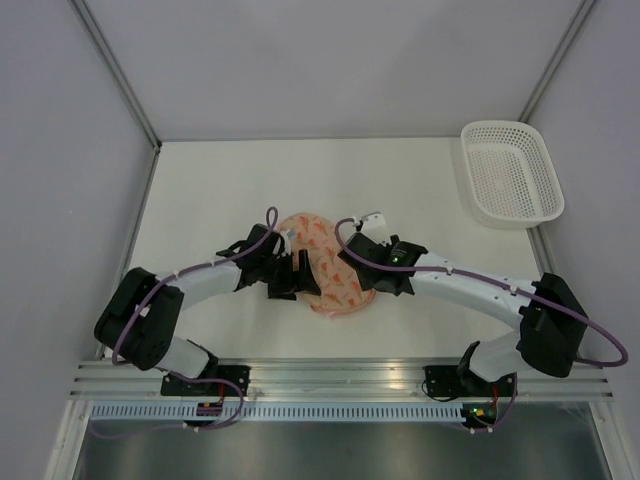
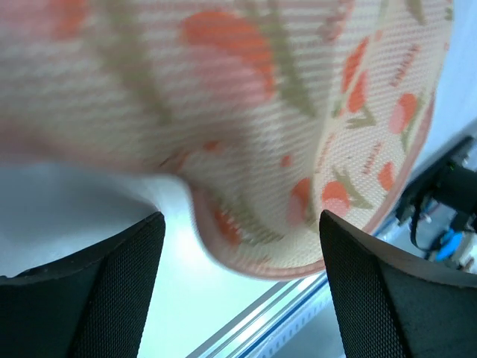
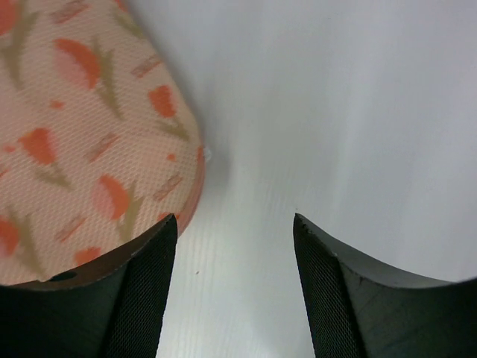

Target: Unzip the laundry bag and remove the bra

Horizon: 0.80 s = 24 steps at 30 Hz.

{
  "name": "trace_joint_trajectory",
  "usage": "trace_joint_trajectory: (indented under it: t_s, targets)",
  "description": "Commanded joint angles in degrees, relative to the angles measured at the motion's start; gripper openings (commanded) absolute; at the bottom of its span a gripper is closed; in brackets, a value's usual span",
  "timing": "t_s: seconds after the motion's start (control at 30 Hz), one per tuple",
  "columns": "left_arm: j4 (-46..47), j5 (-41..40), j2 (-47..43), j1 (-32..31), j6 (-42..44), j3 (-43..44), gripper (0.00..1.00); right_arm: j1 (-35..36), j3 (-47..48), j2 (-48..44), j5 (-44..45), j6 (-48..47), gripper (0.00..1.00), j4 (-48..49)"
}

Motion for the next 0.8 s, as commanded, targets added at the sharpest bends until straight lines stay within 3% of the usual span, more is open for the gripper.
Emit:
trace_joint_trajectory:
  t_s: [0.0, 0.17, 0.4, 0.53, 0.77]
  targets:
    - [-6.5, -12.8, -6.5, 0.0, -5.5, -2.0, 0.88, 4.6, 0.9, -3.8, -5.7, -4.1, 0.69, 0.2]
    - [-7.7, -23.9, -25.8, 0.0, -17.4, -9.3, 0.9, 11.1, 3.0, -3.2, -10.1, -6.2, 0.69, 3.3]
    - [-12.0, -30.9, -51.2, 0.0, -27.1, -15.2, 0.96, 13.9, 4.8, 1.4, -15.3, -9.5, 0.68, 9.6]
    - [-15.5, -32.8, -58.2, 0.0, -30.5, -16.6, 0.97, 15.0, 8.2, 6.6, -18.1, -12.2, 0.67, 11.9]
    - [-18.5, -33.1, -60.4, 0.0, -32.6, -17.0, 0.97, 16.2, 12.1, 12.8, -20.4, -12.9, 0.66, 12.0]
